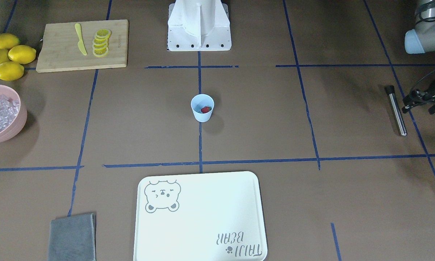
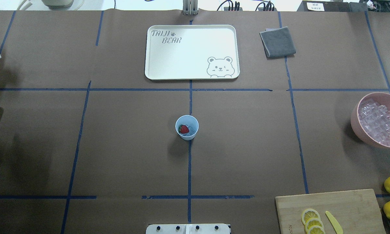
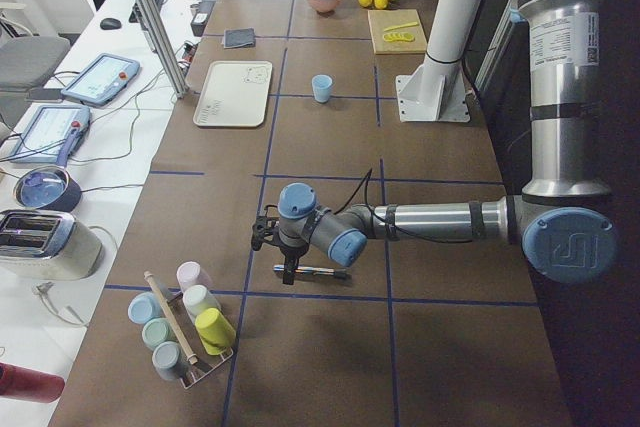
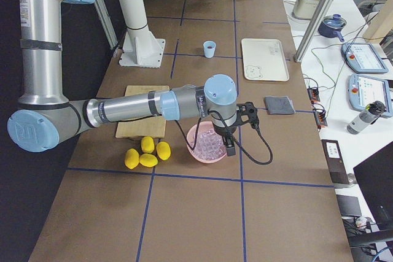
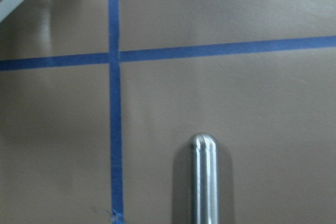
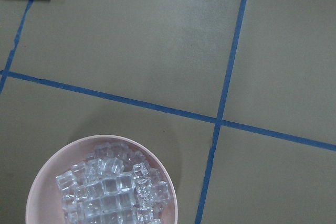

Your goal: Mash ice and strawberries in cup

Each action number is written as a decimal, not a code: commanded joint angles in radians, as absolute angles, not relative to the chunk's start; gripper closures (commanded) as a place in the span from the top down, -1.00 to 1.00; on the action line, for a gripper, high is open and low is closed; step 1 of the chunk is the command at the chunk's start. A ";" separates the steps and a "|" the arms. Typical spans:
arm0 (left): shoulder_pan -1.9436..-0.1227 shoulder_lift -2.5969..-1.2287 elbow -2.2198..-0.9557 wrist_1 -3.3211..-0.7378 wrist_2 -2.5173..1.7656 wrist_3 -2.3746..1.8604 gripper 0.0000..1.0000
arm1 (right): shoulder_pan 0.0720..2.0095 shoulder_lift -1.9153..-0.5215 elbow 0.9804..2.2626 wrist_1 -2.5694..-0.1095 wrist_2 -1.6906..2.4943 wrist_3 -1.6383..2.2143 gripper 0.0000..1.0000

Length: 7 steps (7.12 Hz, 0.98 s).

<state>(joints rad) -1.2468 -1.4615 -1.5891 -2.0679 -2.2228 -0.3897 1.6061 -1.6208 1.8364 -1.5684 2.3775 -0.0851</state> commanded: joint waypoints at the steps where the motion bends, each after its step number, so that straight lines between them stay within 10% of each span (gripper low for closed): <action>1: -1.389 -1.476 -1.748 -1.704 -2.240 -0.083 1.00 | 1.606 -1.621 1.833 -1.566 2.378 -0.086 0.98; 7: -1.603 -1.454 -1.698 -1.506 -2.431 0.098 1.00 | 1.606 -1.629 1.829 -1.568 2.368 -0.087 0.98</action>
<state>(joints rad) -1.5787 -1.4558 -1.7158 -1.5216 -2.4302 0.1052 1.6061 -1.6238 1.8300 -1.5671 2.3698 -0.0879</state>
